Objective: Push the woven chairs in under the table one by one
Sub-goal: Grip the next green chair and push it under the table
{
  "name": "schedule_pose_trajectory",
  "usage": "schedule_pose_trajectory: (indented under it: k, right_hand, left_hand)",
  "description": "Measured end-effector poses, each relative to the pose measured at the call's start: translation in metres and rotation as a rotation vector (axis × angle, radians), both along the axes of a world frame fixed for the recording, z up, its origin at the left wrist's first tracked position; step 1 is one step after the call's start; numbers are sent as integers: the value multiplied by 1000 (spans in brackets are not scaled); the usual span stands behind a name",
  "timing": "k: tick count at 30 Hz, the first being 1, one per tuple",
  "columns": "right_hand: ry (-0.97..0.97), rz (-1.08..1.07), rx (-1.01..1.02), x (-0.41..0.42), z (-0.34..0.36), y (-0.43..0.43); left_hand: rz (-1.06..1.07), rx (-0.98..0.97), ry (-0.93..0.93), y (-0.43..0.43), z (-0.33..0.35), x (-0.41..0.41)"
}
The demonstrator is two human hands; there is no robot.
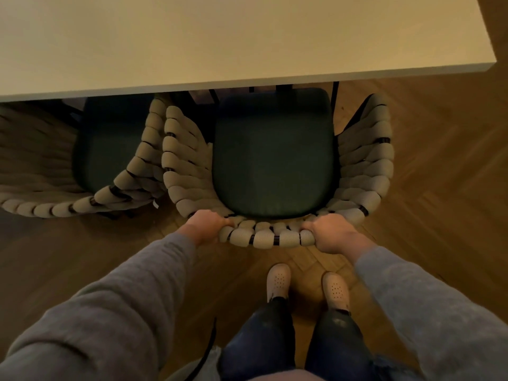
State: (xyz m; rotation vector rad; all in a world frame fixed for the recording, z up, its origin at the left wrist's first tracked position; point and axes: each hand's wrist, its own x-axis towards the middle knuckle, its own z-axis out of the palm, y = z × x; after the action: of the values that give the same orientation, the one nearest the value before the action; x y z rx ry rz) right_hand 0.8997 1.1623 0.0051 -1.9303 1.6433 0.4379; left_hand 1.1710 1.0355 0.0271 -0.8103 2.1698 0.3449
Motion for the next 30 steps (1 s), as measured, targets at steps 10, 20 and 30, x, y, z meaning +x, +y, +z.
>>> schedule_pose_trajectory:
  k: [10, 20, 30]
  right_hand:
    - [-4, -80, 2, -7, 3, -45]
    - [-2, -53, -3, -12, 3, -74]
    - [-6, -17, -18, 2, 0, -79]
  left_hand:
    - [1, -45, 22, -46, 3, -16]
    - [-43, -39, 37, -79, -4, -18]
    - [-56, -26, -14, -91, -14, -5]
